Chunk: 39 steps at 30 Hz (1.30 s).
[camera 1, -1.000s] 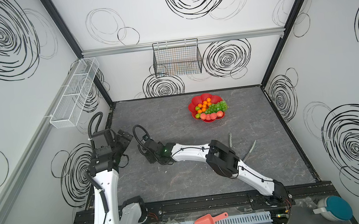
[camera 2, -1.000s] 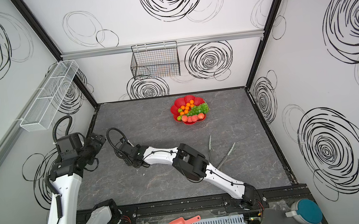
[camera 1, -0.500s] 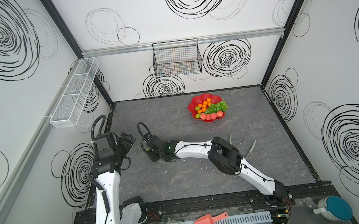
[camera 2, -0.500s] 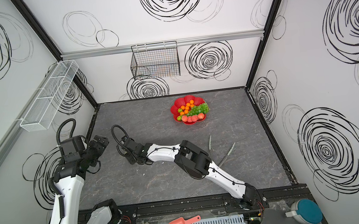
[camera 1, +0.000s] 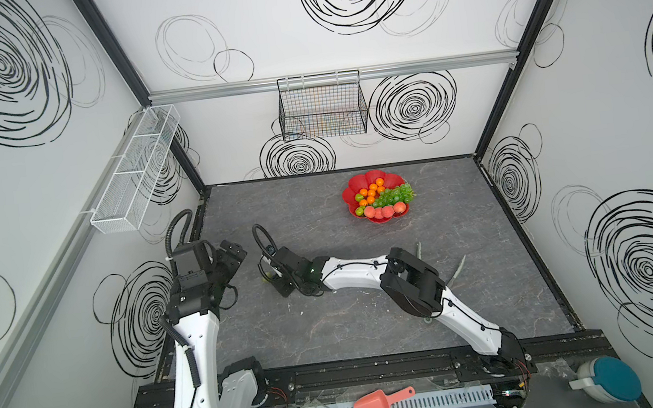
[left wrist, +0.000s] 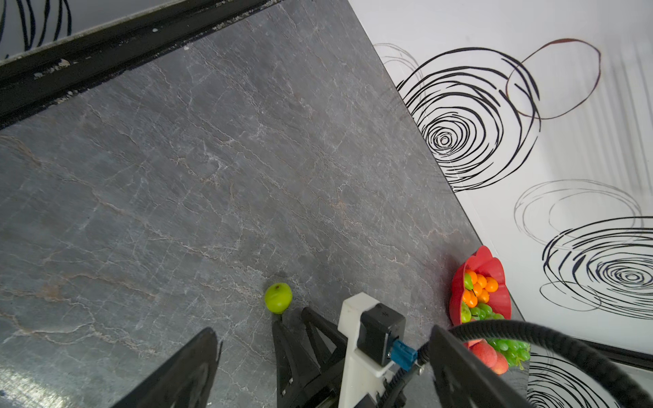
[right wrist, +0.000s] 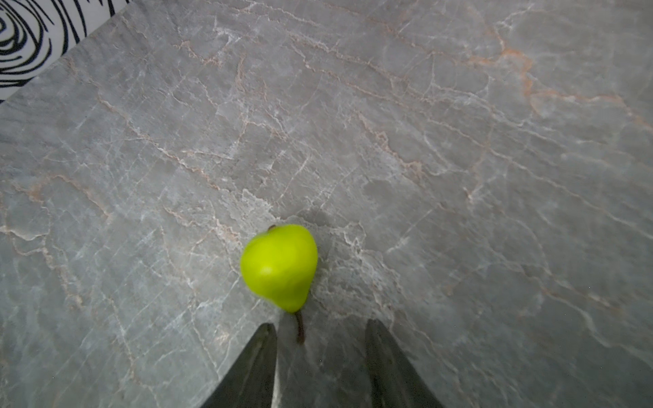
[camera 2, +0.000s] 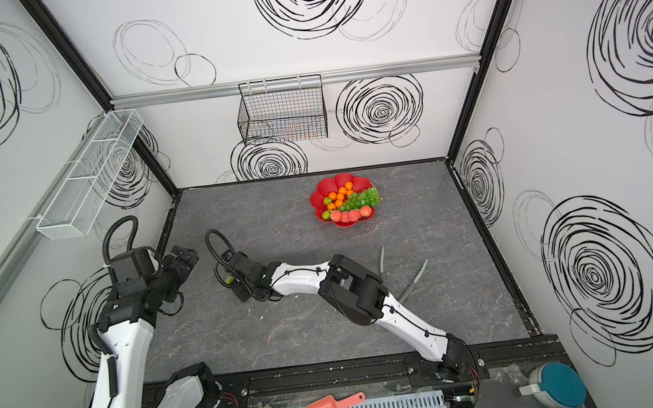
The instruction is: Place and organize the fake fruits in the fruit bowl
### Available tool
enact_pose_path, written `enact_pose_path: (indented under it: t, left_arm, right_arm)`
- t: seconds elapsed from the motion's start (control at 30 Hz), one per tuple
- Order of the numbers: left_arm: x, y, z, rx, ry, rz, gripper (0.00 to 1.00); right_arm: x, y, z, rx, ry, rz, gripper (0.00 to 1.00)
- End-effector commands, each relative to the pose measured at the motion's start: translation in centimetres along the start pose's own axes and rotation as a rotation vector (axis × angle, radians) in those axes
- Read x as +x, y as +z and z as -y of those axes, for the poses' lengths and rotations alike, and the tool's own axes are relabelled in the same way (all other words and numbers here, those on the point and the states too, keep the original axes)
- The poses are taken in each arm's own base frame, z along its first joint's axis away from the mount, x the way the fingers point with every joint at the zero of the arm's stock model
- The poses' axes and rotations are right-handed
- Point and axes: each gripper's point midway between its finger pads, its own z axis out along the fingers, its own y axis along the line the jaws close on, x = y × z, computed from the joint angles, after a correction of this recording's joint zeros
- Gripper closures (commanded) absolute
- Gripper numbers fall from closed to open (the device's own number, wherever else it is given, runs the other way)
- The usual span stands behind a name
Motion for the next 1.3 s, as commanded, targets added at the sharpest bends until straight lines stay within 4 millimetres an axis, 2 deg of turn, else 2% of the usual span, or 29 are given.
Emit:
enact_pose_path:
  t: [0.0, 0.37, 0.47, 1.1, 1.27]
  left_arm:
    - [-0.1, 0.2, 0.4, 0.027, 0.02, 0.015, 0.04]
    - [-0.2, 0.1, 0.6, 0.039, 0.018, 0.014, 0.04]
    - [-0.1, 0.0, 0.6, 0.04, 0.018, 0.014, 0.04]
    - [0.1, 0.1, 1.0, 0.06, 0.021, 0.001, 0.04]
    - [0.6, 0.4, 1.3, 0.078, 0.025, -0.022, 0.04]
  right_arm:
    - [9.7, 2.5, 1.2, 0.03, -0.059, -0.286, 0.55]
    - [11.5, 3.4, 2.5, 0.089, -0.094, -0.331, 0.65]
    - [11.7, 3.5, 2.8, 0.103, -0.096, -0.339, 0.71]
    - [10.8, 3.1, 3.3, 0.107, -0.081, -0.328, 0.89]
    - [9.7, 2.7, 3.6, 0.098, -0.057, -0.307, 0.95]
